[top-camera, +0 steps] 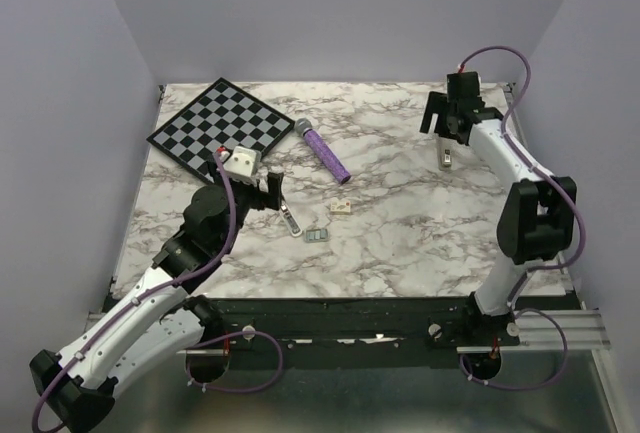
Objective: Load the staples into the stapler
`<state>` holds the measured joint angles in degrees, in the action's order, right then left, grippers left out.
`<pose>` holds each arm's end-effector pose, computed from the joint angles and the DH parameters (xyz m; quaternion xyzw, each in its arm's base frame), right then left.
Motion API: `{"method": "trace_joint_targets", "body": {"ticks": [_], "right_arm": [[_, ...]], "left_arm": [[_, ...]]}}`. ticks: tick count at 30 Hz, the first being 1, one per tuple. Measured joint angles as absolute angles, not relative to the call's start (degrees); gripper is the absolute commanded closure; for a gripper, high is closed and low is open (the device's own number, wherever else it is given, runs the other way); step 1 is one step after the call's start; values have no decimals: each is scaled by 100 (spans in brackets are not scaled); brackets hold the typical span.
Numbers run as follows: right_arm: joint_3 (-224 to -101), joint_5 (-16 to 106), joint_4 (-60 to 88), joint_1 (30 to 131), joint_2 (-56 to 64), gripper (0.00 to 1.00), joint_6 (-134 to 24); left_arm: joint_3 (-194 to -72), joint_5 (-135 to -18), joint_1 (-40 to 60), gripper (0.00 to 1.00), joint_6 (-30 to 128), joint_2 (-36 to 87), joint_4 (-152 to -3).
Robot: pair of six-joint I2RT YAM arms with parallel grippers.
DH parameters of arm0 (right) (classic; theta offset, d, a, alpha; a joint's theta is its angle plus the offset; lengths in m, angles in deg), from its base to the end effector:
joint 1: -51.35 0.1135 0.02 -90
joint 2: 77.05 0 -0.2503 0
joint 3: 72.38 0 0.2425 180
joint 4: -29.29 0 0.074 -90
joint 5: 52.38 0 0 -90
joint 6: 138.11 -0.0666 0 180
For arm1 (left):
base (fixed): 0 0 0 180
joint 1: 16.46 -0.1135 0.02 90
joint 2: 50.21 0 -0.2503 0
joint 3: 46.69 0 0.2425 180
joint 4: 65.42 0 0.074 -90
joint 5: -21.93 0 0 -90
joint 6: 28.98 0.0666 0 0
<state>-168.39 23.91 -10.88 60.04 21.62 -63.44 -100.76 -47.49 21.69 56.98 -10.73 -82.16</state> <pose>0.3995 0.0451 0.2554 0.1004 0.9056 -0.0243 0.4113 0.1700 -0.1037 0.3286 0.0894 0.7138 -0.1256 0.6831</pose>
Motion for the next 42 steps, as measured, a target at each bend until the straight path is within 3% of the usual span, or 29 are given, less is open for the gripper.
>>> {"method": "trace_joint_targets", "body": {"ticks": [12, 23, 29, 31, 36, 42], "right_arm": [[-19556, 2535, -2104, 5307, 4737, 27, -5627], [-20485, 2699, -2432, 5287, 5740, 48, -5083], [-20494, 2697, -2426, 5276, 5766, 76, -4891], [-20491, 2710, -2410, 5276, 5766, 95, -4810], [-20000, 2933, -2155, 5276, 5465, 99, -4639], [-17906, 3501, -1645, 5436, 3709, 99, -4349]], "left_arm": [[-9840, -5007, 2136, 1, 6214, -1016, -8211], [-9840, -5184, 2136, 1, 6306, -937, -8200], [-9840, -5350, 2136, 1, 6345, -909, -8198], [-9840, -5422, 2136, 1, 6348, -900, -8198], [-9838, -5630, 2136, 1, 6363, -891, -8198], [-9840, -5993, 2136, 1, 6385, -891, -8194]]}}
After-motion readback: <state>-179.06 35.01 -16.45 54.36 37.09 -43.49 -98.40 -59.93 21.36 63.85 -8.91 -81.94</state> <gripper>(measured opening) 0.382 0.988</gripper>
